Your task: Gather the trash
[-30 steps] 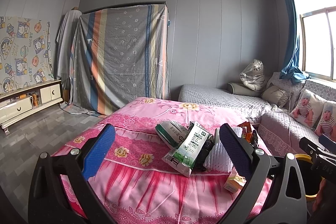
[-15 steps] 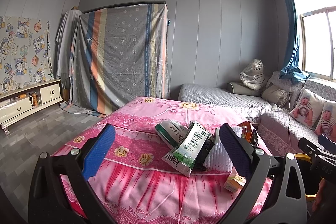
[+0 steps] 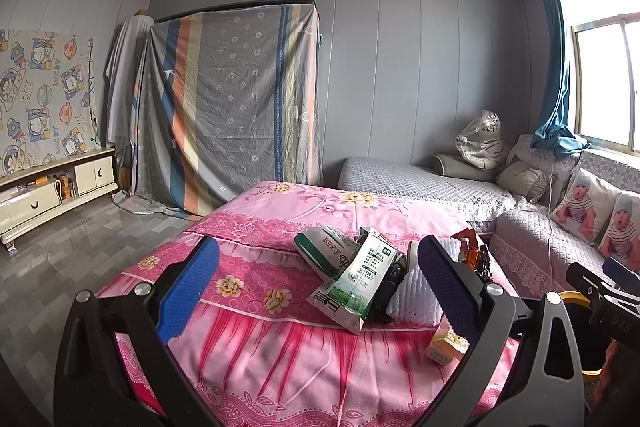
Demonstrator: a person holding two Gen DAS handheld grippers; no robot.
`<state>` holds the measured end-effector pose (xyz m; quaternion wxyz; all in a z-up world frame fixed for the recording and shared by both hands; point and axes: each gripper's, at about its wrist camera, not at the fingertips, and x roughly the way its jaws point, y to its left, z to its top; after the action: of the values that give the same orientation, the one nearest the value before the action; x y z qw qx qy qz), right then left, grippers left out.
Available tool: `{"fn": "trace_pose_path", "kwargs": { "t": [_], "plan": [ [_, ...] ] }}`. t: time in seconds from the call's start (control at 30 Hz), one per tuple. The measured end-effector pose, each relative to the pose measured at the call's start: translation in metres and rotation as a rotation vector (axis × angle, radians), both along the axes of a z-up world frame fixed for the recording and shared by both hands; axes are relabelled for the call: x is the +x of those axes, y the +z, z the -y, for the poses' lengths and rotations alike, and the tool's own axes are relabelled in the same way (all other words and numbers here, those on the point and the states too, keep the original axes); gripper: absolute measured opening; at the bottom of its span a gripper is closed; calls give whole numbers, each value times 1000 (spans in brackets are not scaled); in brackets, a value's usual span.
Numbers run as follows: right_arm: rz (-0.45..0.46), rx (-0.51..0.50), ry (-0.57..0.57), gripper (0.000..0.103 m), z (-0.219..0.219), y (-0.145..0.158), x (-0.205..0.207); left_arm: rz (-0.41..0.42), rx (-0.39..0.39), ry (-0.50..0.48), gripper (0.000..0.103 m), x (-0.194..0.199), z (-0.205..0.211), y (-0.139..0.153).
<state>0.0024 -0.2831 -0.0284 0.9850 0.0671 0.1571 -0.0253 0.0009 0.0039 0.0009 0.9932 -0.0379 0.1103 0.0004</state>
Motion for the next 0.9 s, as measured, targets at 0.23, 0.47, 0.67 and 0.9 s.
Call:
{"fn": "trace_pose_path", "kwargs": {
  "t": [0.23,0.47,0.67,0.9],
  "plan": [
    [-3,0,-1,96,-3,-4,0,-1,1,0,95,0,0,0],
    [-5,1,0,96,-2,-4,0,-6,-1,-3,95,1,-1,-3],
    [-6,3,0,96,-3,-5,0,-7,-1,-3,95,2,-1,-2],
    [-6,4,0,96,-2,-5,0,-10,-5,-4,95,2,-1,-4]
  ]
}}
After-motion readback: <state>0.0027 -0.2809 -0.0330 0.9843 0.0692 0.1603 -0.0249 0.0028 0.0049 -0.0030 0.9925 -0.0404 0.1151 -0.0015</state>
